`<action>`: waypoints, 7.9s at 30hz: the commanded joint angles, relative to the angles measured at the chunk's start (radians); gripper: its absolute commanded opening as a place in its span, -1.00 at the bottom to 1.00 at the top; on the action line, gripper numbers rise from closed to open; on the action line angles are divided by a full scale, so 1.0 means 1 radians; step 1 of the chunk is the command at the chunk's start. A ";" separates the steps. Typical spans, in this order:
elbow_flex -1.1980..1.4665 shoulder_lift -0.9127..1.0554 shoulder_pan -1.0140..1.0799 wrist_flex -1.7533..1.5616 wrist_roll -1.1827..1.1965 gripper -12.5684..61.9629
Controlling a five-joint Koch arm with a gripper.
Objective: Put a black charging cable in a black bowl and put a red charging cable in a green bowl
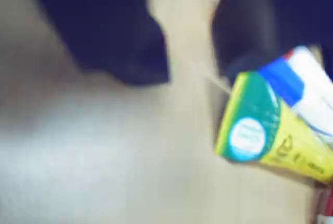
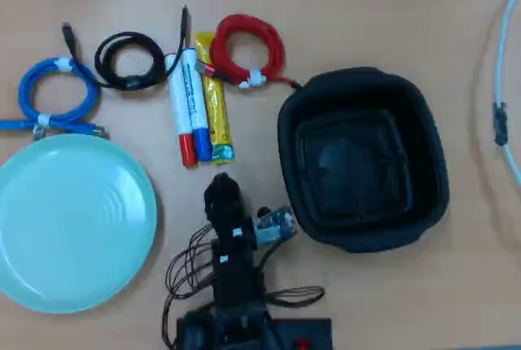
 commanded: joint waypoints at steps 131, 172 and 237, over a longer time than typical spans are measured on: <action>-2.672 -1.020 -0.494 1.661 0.187 -0.85; -2.582 -0.630 0.532 1.997 0.179 -0.85; -2.450 -1.060 0.044 1.850 0.466 0.78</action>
